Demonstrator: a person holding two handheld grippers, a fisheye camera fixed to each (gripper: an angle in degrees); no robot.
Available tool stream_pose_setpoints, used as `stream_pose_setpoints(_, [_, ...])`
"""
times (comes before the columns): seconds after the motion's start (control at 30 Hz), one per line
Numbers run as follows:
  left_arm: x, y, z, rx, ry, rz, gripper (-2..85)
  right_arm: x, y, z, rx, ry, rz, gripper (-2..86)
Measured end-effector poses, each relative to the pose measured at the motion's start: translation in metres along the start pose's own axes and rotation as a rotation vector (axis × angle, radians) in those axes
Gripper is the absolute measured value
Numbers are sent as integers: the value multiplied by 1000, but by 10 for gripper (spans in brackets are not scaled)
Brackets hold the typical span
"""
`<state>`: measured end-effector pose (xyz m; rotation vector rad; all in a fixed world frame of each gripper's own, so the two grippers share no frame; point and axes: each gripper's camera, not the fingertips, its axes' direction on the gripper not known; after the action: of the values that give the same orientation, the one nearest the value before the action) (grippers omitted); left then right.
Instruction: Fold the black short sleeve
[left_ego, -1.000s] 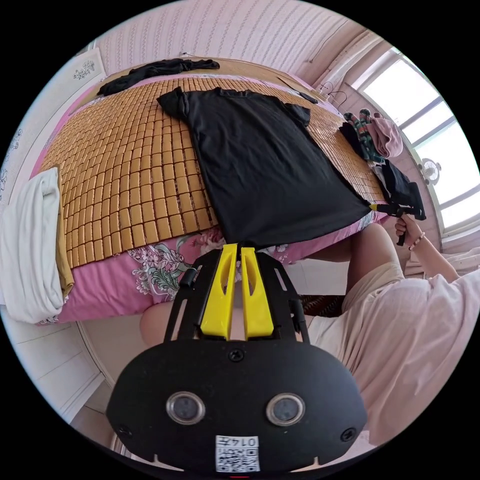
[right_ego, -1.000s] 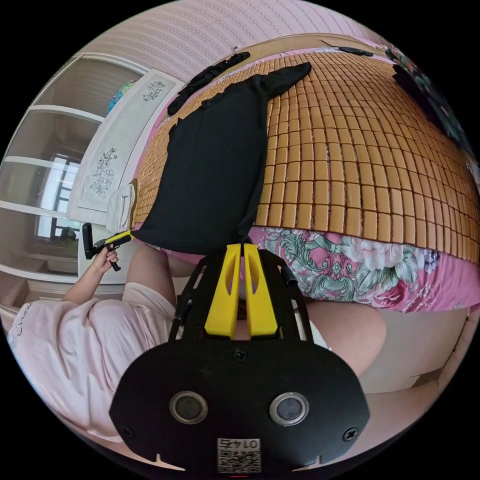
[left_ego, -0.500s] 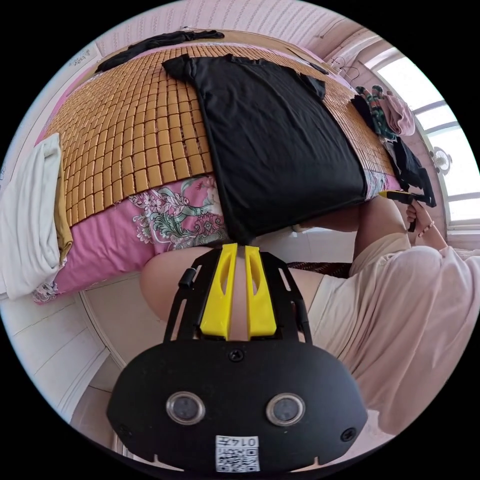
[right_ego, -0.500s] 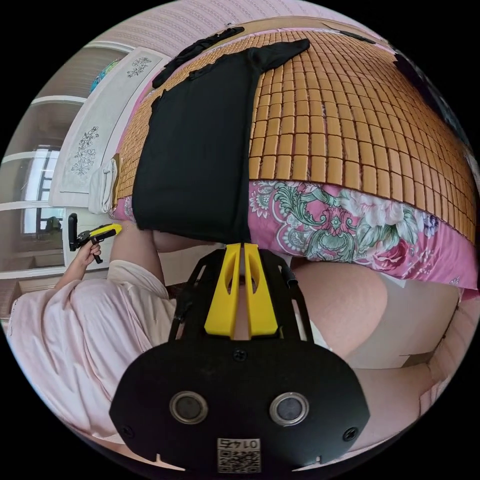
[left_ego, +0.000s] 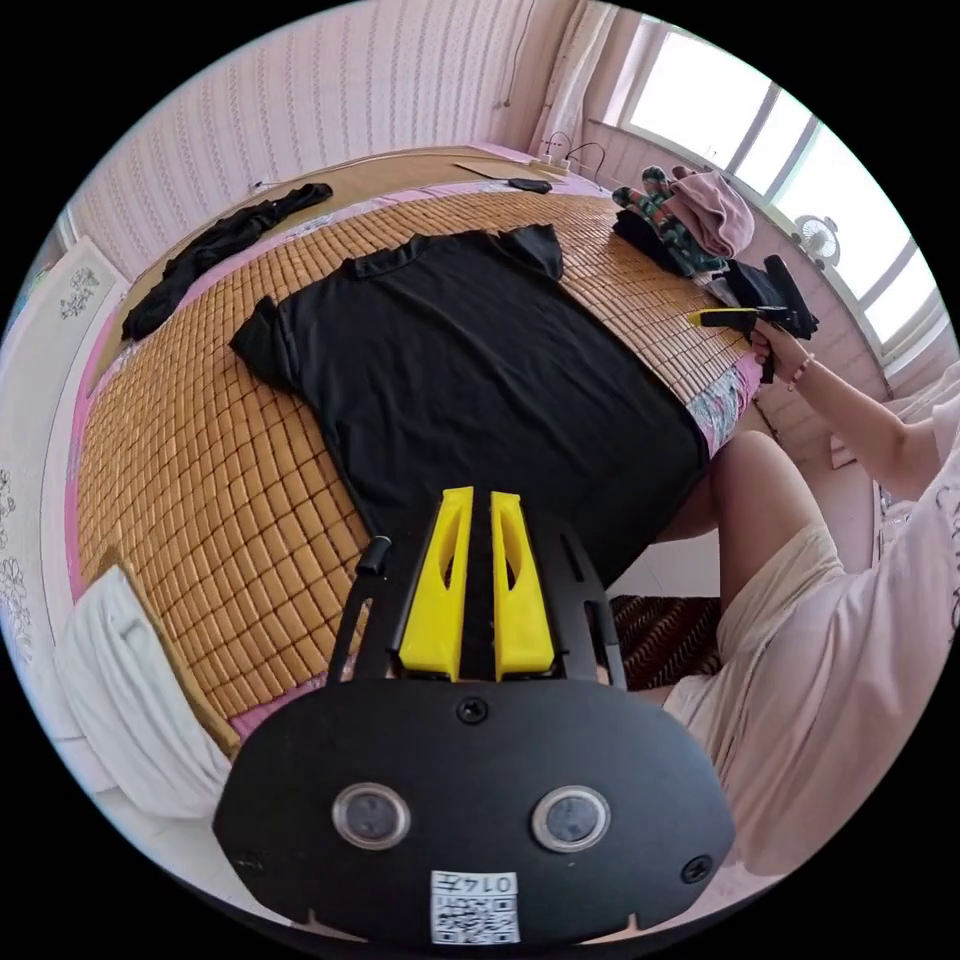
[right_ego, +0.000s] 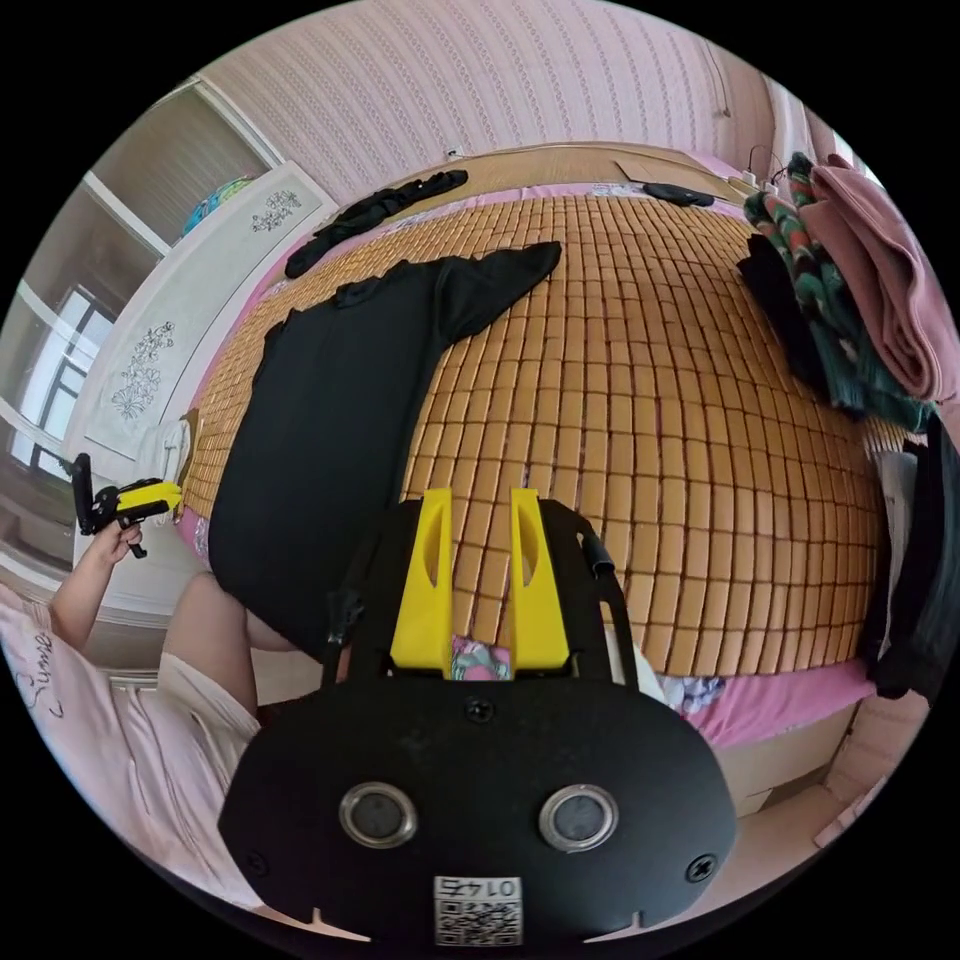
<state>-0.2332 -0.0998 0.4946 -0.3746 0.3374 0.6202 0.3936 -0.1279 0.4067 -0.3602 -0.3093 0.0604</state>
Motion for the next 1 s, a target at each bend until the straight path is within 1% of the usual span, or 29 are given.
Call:
stream_pose_setpoints(0.07, [1,-66,27,25,44,69,36,9,-38,13,54,5,16,87])
stream_pose_setpoints(0.1, [1,-83,33,29,54,87,35,11,-46,16,63,7,19,87])
stream_pose_setpoints(0.17, [7,-148,54,52,60,149,36,16,-69,25,87,0,32,87])
stream_pose_setpoints(0.33, [35,-263,89,77,28,225,44,27,-79,26,94,-22,92,85])
stream_pose_setpoints(0.43, [56,-325,119,53,38,231,52,46,-89,20,67,-36,84,85])
stream_pose_setpoints(0.5, [64,-363,141,27,51,218,61,61,-106,17,49,-40,52,85])
stream_pose_setpoints(0.57, [70,-412,172,0,26,182,78,85,-138,18,55,-60,31,85])
stream_pose_setpoints(0.7, [68,-468,213,11,-17,120,87,119,-191,25,105,-149,62,95])
stream_pose_setpoints(0.8, [66,-496,253,-78,-2,105,82,136,-222,47,93,-145,101,95])
stream_pose_setpoints(0.83, [67,-501,266,-111,-19,110,74,141,-229,62,31,-169,110,81])
stream_pose_setpoints(0.87, [69,-502,270,-105,-19,123,62,146,-231,74,-39,-209,128,58])
stream_pose_setpoints(0.9, [71,-502,269,-86,-15,135,49,148,-230,77,-53,-228,139,41])
stream_pose_setpoints(0.93, [74,-502,268,-71,-15,146,25,153,-222,71,-10,-274,139,8])
stream_pose_setpoints(1.0, [79,-502,264,-50,-15,164,13,159,-207,57,52,-287,159,-2])
